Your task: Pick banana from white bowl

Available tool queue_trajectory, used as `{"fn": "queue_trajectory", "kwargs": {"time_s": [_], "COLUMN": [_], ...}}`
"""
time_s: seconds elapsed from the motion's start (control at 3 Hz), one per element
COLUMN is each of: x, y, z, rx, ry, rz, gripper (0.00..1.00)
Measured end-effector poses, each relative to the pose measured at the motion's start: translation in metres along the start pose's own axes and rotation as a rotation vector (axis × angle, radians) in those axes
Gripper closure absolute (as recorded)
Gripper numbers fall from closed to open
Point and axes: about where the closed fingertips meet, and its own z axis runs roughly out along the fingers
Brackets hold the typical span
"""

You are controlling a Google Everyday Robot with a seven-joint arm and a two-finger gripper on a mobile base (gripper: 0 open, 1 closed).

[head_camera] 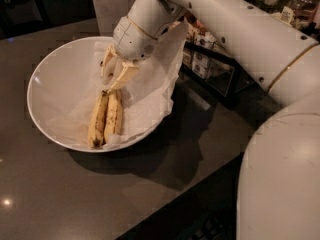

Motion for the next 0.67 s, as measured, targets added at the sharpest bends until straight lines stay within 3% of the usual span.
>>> {"fn": "queue_trajectory", "kwargs": {"time_s": [0.67], "x": [-0.046], "y": [0.016], "z": [-0.061], "rx": [0.185], "ry": [0.101], "rz": [-0.101], "gripper": [1.0]}}
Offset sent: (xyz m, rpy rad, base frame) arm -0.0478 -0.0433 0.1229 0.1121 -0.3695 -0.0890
